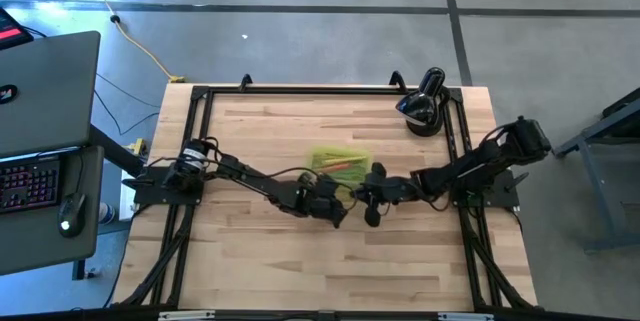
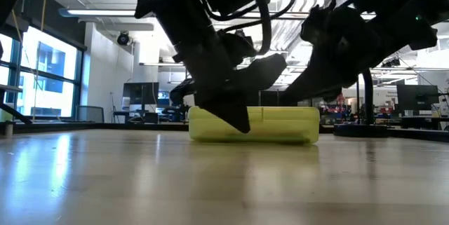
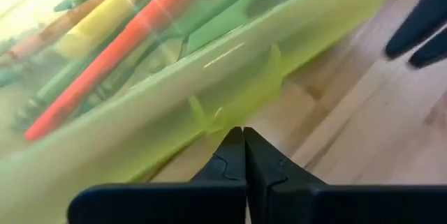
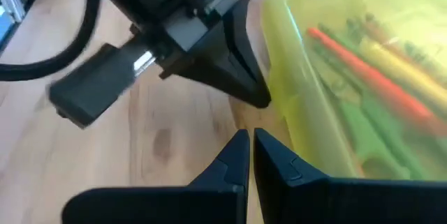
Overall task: Pick & place school supplies into a supply box
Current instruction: Close the yellow supply box, then return to Home Position
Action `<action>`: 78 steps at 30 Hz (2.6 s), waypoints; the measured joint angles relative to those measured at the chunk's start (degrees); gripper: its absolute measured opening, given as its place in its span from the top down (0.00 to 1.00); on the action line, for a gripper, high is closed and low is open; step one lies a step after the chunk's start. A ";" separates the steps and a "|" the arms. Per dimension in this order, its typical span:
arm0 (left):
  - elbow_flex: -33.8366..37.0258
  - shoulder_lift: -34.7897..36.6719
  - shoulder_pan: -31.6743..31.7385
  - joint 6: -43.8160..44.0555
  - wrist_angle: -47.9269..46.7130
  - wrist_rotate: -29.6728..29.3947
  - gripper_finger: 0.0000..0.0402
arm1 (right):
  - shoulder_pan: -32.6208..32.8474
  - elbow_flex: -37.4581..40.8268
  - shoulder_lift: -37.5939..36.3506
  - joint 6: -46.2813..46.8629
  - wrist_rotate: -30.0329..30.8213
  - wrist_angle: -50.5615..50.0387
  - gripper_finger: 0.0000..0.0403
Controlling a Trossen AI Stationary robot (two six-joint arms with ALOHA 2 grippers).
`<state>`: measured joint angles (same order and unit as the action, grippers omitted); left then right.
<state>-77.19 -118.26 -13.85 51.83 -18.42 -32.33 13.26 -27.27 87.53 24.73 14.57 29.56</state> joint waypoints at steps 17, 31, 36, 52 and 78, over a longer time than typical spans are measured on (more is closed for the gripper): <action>0.00 0.01 -0.93 -0.28 2.03 2.18 0.94 | -19.06 -0.02 -0.63 -5.42 6.16 3.23 1.00; 0.00 0.00 2.60 -2.86 1.90 1.97 0.97 | -28.37 -0.13 -0.74 -4.00 -6.28 -5.70 1.00; 0.00 0.00 4.07 -4.00 1.91 3.14 0.95 | -28.02 -0.13 -0.76 -4.19 -7.58 -5.99 1.00; -0.04 2.71 0.75 -5.08 0.18 2.34 0.93 | -27.38 -0.11 -0.76 -6.37 -6.20 -7.67 1.00; -0.02 36.67 -19.40 10.21 -50.19 -27.34 0.94 | -2.06 0.04 -50.49 -13.06 -2.42 -31.08 1.00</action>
<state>-77.21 -81.59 -33.25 62.03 -68.61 -59.67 11.20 -27.22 37.03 11.67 12.15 -1.52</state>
